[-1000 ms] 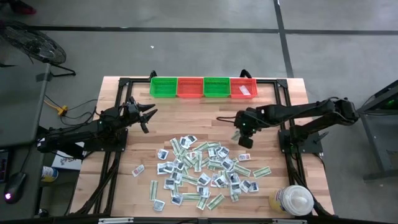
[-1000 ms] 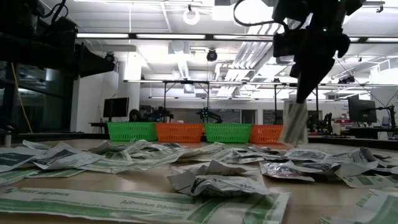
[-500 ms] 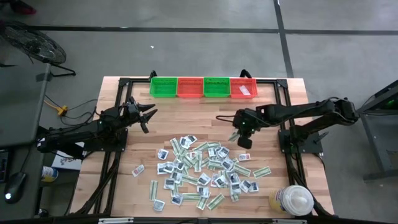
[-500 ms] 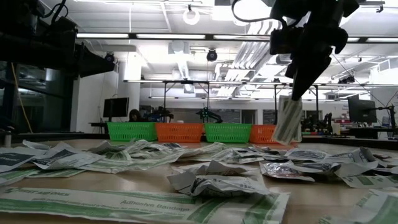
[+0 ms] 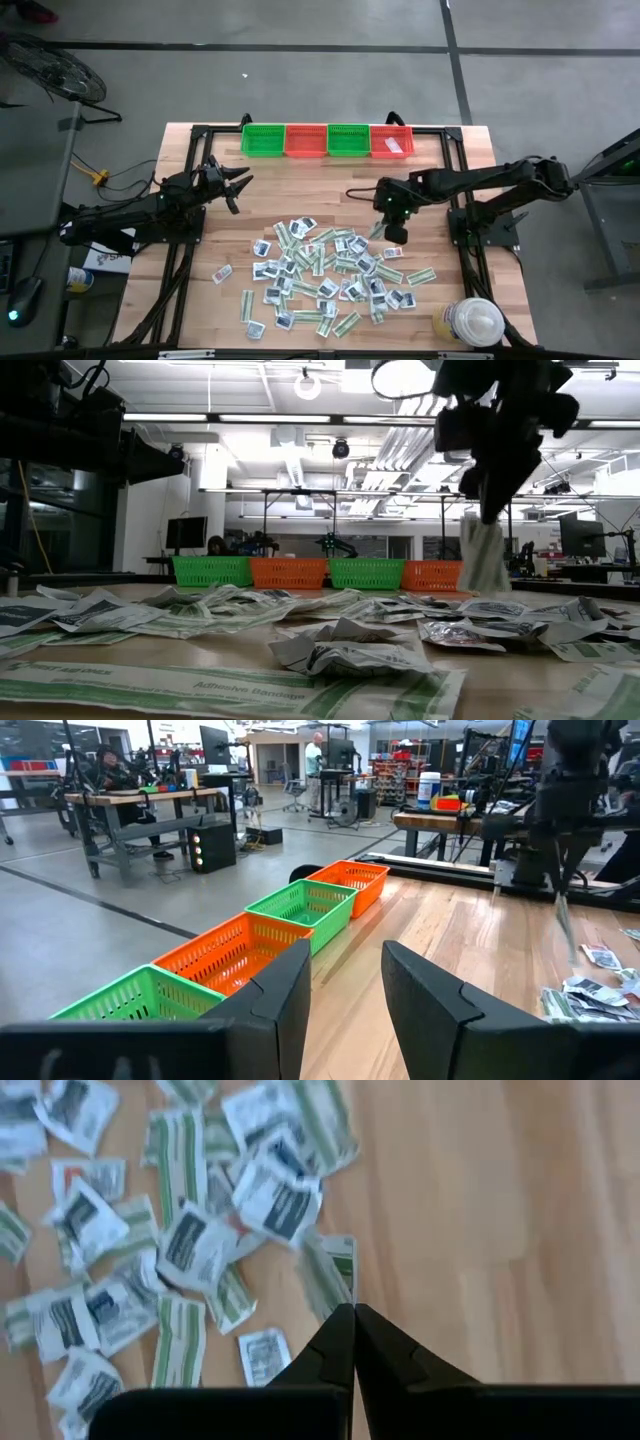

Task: Pick & Place First Aid Supplies
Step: Put the green bandage pack in the right orange bin

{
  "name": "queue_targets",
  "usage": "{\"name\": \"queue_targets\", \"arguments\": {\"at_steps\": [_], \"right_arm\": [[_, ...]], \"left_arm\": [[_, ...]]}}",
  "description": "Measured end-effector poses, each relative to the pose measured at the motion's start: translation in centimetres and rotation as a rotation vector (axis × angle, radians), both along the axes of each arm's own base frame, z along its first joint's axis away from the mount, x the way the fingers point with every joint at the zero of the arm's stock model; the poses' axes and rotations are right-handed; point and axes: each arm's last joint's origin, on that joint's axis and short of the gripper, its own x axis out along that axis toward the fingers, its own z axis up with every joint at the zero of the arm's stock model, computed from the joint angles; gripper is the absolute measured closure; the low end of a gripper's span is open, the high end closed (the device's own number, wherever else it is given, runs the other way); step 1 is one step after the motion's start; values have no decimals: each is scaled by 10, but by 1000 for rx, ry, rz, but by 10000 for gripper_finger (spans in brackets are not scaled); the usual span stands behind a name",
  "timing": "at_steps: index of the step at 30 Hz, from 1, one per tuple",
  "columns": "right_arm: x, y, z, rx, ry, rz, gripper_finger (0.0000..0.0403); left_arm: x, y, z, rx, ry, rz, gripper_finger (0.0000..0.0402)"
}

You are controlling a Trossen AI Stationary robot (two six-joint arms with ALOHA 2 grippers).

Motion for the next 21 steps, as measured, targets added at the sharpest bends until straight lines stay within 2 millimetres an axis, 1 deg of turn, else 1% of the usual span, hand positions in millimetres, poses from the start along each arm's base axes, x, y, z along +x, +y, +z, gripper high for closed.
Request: {"name": "queue_targets", "arguments": {"at_steps": [3, 10, 13, 21], "right_arm": [[5, -1, -11, 16, 54, 5, 403], [13, -14, -35, 44, 155, -45, 403], [15, -17, -39, 26, 161, -60, 402], [17, -17, -38, 37, 139, -40, 402]], "left_arm": [[0, 0, 0, 0, 0, 0, 279], [0, 0, 0, 0, 0, 0, 279], [0, 0, 0, 0, 0, 0, 279], [0, 0, 0, 0, 0, 0, 279]]}}
